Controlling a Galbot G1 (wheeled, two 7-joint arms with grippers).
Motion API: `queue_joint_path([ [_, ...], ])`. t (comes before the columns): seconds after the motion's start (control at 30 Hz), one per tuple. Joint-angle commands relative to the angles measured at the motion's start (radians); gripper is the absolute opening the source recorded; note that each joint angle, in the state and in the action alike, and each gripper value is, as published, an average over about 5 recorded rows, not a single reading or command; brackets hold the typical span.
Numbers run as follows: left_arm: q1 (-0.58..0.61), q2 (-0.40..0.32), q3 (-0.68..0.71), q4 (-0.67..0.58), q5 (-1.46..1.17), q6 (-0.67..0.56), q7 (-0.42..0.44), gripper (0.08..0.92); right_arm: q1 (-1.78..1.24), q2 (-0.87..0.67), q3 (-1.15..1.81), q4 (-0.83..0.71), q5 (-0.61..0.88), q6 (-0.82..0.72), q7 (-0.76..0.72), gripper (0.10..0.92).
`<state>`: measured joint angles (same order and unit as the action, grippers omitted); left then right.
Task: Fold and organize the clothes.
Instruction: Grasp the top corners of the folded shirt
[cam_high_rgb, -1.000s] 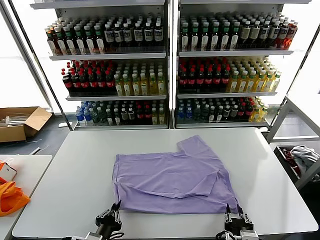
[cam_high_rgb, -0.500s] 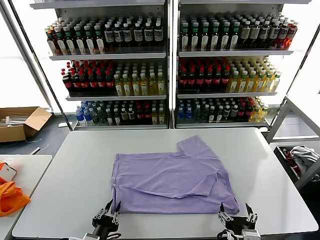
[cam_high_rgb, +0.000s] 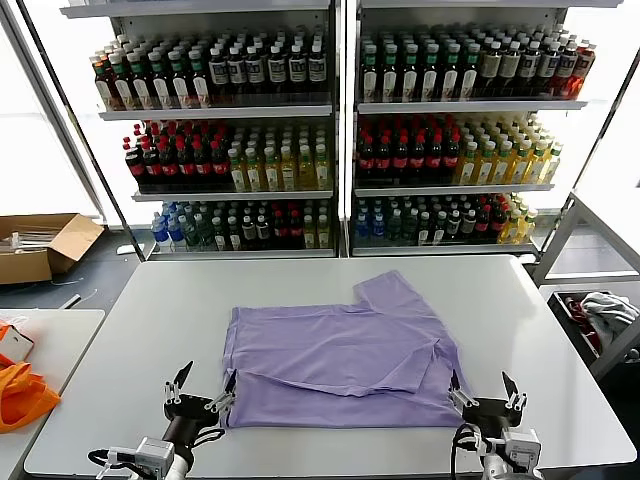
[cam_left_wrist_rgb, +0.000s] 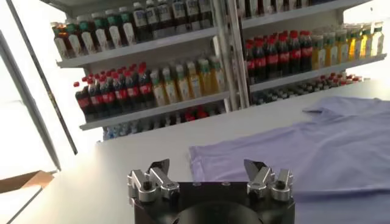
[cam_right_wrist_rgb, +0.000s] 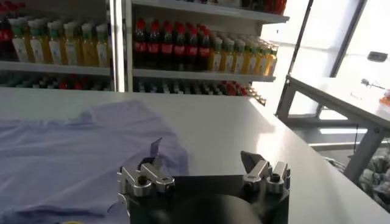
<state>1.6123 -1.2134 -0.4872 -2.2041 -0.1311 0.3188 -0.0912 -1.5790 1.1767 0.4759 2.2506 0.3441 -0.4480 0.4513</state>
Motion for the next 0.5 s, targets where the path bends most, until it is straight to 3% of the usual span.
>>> queue_joint_path([
  [0.03, -0.275, 0.131, -0.003, 0.098, -0.172, -0.011, 0.092, 0.814, 0.369, -0.117, 0.024, -0.171, 0.121, 0.022, -0.17, 0.823],
  [0.27, -0.483, 0.225, 0.147, 0.289, -0.259, 0.011, 0.12, 0.823, 0.66, -0.279, -0.169, -0.424, 0.157, -0.041, -0.34, 0.823],
  [0.5, -0.617, 0.189, 0.247, 0.431, -0.28, 0.063, 0.099, 0.822, 0.842, -0.267, -0.318, -0.614, 0.281, -0.125, -0.316, 0.823],
])
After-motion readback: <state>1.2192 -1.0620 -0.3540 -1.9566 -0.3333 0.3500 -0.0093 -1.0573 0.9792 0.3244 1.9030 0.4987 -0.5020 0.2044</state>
